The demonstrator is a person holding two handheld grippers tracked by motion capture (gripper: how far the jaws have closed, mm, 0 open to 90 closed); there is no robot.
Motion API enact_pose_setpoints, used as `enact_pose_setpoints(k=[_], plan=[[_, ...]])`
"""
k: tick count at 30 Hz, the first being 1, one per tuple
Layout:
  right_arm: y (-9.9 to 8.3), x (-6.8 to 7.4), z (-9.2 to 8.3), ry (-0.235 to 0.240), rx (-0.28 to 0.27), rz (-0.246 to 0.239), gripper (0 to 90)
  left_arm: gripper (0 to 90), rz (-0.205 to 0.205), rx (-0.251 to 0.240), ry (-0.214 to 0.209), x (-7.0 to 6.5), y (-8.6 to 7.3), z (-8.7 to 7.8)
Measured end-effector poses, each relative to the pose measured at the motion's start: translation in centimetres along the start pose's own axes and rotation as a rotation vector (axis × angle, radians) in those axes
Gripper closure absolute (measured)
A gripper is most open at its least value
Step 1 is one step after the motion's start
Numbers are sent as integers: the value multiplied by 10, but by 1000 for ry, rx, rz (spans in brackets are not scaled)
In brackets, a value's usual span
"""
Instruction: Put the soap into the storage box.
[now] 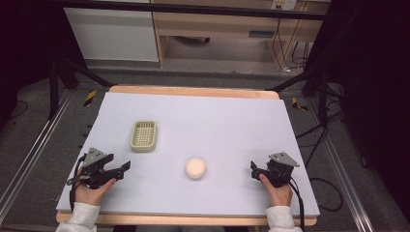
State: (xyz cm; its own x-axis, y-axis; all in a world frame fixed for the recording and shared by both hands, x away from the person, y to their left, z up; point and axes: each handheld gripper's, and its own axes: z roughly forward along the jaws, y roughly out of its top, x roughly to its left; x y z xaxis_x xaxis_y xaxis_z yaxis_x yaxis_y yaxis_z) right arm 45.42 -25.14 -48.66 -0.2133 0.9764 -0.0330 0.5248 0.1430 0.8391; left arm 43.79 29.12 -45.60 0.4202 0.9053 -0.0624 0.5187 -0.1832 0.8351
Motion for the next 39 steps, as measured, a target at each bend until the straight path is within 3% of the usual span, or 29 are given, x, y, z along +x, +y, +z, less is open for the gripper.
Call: enact_pose_setpoints(k=[7,26,39], plan=[[0,0,0,7,2,0,46,257,-5,-18,-19,-9,3,-3],[0,0,1,6,12,-4,47,252,66,-13,-68,-33,8,-1],[1,1,2,1,17,-7,46,252,82,-13,-93,-43,13,4]])
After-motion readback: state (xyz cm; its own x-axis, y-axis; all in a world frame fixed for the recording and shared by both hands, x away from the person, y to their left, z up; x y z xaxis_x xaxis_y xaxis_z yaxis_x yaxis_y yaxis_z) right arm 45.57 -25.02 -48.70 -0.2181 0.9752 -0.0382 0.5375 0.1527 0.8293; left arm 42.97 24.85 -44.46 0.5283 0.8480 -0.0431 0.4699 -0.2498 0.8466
